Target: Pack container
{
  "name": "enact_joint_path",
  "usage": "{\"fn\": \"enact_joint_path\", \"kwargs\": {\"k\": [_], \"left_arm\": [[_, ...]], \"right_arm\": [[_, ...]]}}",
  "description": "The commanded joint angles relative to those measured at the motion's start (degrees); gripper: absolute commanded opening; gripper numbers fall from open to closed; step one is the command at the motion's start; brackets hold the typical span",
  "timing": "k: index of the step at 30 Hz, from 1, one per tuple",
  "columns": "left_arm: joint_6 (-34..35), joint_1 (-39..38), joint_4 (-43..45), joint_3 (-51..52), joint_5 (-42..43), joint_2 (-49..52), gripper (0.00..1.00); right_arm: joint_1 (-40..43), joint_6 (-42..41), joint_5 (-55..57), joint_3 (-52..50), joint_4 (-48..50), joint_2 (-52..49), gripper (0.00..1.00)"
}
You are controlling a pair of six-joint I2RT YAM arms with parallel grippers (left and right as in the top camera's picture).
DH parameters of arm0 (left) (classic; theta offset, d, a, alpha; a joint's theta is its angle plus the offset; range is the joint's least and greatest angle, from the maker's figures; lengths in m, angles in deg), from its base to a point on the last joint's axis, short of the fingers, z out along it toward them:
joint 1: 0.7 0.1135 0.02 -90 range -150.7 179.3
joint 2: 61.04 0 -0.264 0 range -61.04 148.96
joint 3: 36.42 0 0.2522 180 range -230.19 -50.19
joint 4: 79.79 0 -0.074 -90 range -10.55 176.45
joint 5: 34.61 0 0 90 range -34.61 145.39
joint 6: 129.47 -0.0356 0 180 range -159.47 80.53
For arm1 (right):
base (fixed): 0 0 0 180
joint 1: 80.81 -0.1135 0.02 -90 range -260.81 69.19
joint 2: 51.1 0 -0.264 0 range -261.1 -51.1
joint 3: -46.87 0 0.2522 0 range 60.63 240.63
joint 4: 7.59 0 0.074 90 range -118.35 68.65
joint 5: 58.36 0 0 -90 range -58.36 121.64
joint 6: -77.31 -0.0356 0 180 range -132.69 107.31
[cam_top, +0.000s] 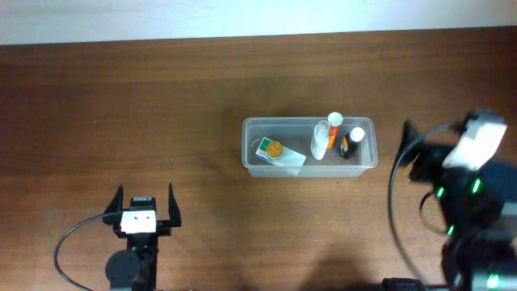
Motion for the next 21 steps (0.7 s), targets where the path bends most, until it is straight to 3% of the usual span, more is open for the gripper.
{"fn": "enact_joint_path", "kwargs": {"k": [1,8,13,21], "left_arm": [[-0.74,0.24,-0.11,0.20,0.81,-0.44,0.99],[-0.74,0.24,-0.11,0.20,0.81,-0.44,0.99],[-0.74,0.24,-0.11,0.20,0.81,-0.44,0.99],[-0.74,0.24,-0.11,0.20,0.81,-0.44,0.99]], "right_arm": [[-3.34,-0.44,-0.39,-8.28,4.04,8.50,0.98],[-5.31,-0.46,-0.46,-22.53,10.60,20.44,0.98],[-5.31,-0.46,-1.53,-32.79,21.18,26.45,0.98],[-5.31,-0.48,-2.34,-40.96,27.71,33.53,0.98]]}}
